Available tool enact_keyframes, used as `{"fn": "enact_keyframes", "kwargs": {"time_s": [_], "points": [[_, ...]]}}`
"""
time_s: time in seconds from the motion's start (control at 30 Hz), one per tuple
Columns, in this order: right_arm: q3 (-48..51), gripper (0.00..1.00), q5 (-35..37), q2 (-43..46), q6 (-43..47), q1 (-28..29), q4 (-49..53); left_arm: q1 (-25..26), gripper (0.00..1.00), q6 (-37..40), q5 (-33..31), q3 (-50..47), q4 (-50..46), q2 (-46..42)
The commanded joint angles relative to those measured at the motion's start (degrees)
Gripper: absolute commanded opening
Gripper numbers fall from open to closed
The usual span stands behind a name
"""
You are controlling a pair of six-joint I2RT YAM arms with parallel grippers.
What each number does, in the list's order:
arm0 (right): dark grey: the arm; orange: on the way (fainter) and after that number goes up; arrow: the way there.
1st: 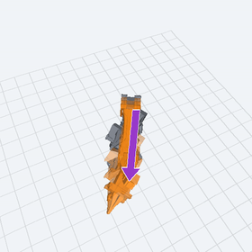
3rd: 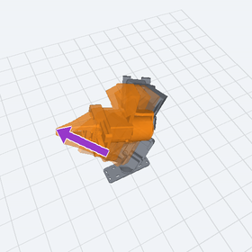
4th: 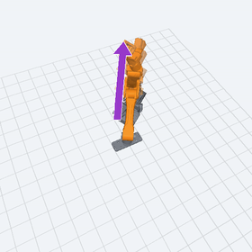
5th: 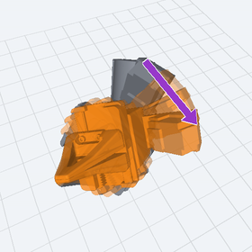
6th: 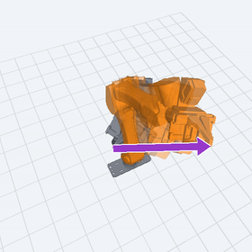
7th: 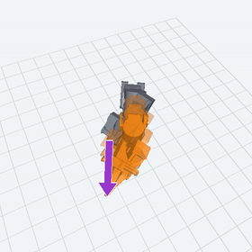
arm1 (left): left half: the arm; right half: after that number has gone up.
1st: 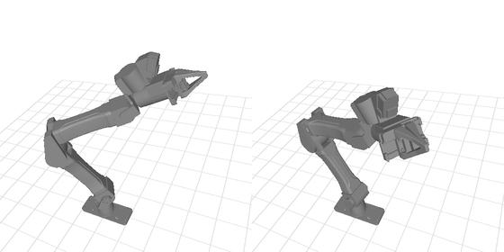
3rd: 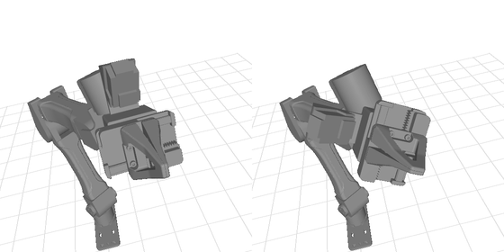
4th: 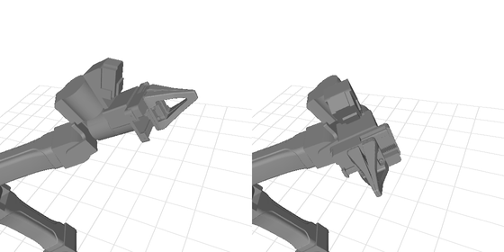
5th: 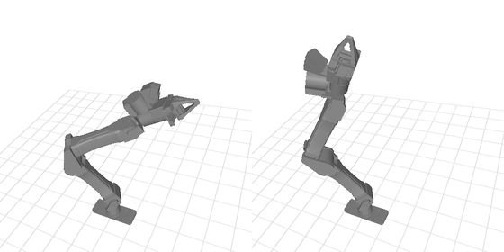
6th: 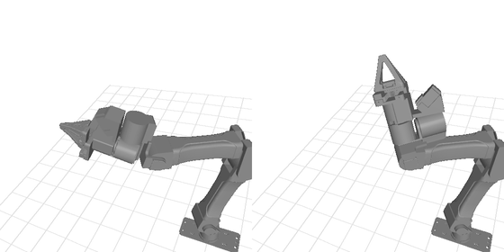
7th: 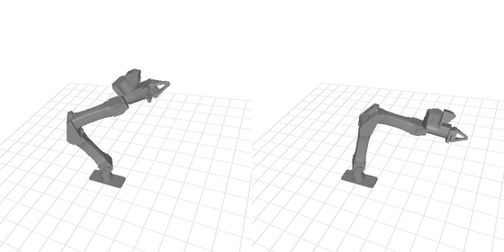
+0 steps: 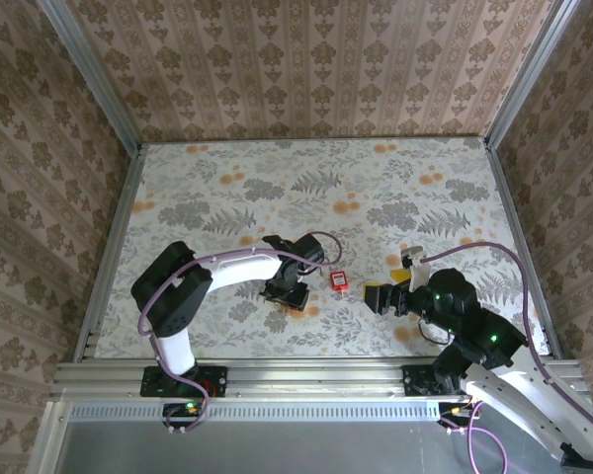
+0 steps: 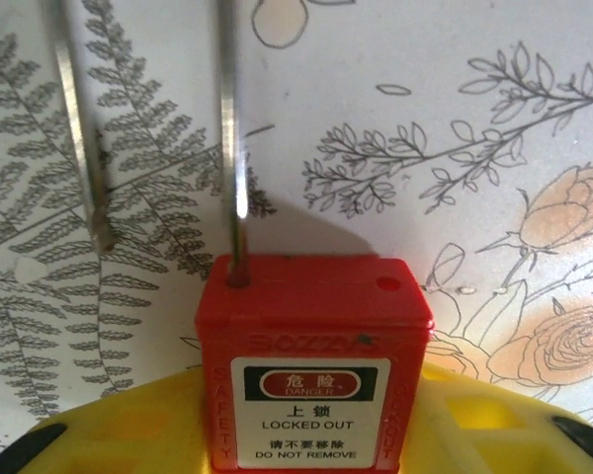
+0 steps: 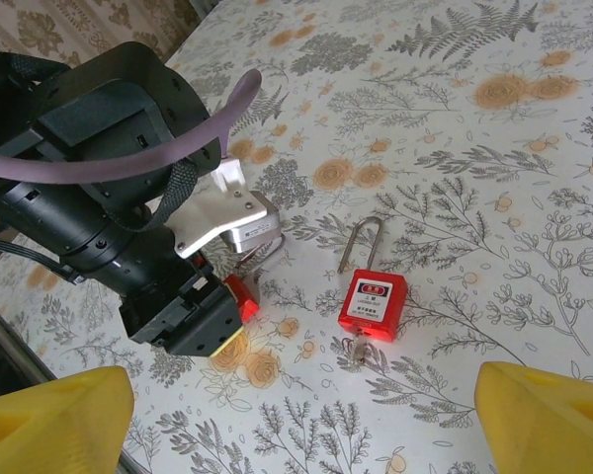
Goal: Unlock with the key
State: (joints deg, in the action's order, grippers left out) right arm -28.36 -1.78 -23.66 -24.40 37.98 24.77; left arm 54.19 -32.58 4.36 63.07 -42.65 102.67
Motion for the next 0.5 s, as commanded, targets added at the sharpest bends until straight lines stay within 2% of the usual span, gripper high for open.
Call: {"fn": "enact_keyframes", "kwargs": {"time_s": [0.0,0.07,0.27,0.47], "points": [[-1.06,0.9,-0.25,0.92,0.32,-0.06,-0.98,-1.05,0.4,-5.17,2.26,-2.66,9.49,-0.46],[-1.02,0.9,-0.34,1.28,0.4,-0.02,-0.87,-1.71,0.36,-7.71,3.1,-4.38,13.09,-1.77],[-0.07,0.91,-0.13,3.06,0.41,-0.01,-0.78,-3.19,0.36,-12.04,3.29,-5.47,17.16,-3.02],[0.64,0.91,0.06,4.06,-0.01,-0.01,-0.4,-3.9,0.41,-13.32,3.89,-2.97,17.58,-0.9]]}}
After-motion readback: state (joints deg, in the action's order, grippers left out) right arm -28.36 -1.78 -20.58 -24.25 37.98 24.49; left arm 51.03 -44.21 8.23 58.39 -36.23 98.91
